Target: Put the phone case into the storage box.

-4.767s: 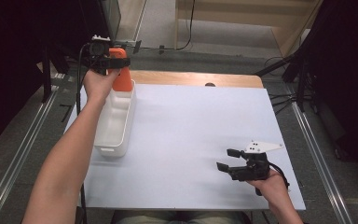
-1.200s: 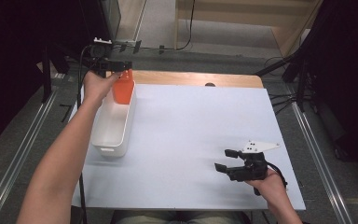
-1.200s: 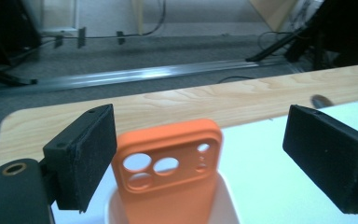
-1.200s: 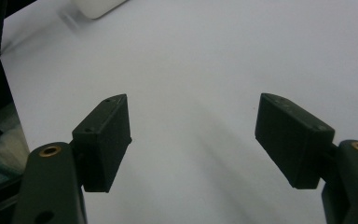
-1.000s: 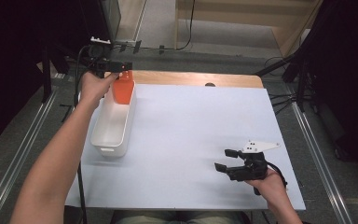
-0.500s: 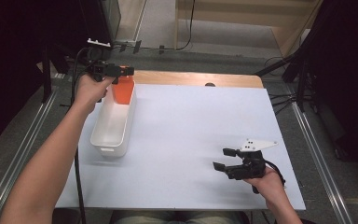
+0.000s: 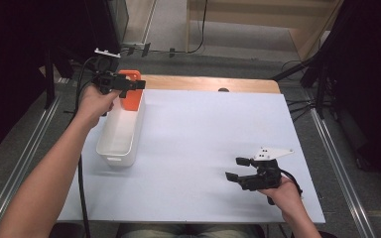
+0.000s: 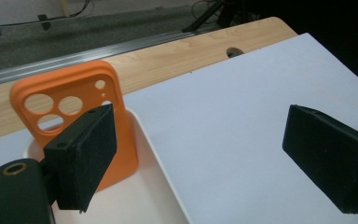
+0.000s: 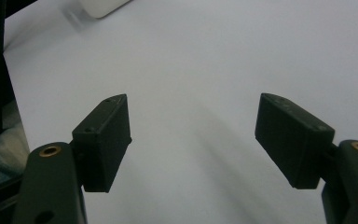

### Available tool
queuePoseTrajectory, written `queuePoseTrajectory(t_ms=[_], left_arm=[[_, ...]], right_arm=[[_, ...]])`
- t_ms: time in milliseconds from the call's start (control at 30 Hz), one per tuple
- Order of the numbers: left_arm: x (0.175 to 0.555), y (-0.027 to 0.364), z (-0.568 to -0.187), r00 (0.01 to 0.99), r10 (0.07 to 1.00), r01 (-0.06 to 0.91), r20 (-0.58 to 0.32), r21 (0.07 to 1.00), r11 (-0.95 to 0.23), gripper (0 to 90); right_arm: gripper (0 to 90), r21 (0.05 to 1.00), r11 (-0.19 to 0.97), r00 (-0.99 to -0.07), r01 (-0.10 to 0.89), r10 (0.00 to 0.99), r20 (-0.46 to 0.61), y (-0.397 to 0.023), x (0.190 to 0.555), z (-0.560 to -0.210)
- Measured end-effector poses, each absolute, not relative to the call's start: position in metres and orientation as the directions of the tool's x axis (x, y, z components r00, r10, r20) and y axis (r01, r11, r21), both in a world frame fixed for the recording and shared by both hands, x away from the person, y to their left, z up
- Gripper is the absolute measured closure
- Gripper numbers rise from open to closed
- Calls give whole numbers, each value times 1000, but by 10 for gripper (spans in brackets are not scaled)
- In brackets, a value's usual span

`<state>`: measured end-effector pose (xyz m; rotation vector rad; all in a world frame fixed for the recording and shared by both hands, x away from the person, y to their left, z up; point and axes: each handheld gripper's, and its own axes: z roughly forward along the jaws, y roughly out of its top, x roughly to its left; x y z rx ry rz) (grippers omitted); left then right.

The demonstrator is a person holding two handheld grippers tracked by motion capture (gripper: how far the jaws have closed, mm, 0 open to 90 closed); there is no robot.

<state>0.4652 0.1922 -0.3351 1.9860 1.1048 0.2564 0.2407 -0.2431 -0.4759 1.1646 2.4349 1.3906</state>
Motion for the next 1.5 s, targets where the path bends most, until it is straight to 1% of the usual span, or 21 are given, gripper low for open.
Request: queuePoseTrajectory(t_ms=[433, 567, 733, 1500], left_arm=[[439, 185, -338, 683, 703, 561, -200, 760, -329, 99], [431, 182, -340, 706, 685, 539, -180, 764, -355, 99], [421, 180, -343, 723, 663, 533, -194, 768, -356, 100], [381, 177, -356, 781, 595, 486, -191, 785, -385, 100]], right_arm=[[255, 772, 292, -703, 565, 660, 265, -242, 240, -476], [255, 771, 290, -702, 567, 659, 269, -242, 240, -476], [255, 773, 294, -706, 562, 658, 263, -243, 240, -476], [255, 771, 296, -709, 564, 653, 267, -242, 239, -475]])
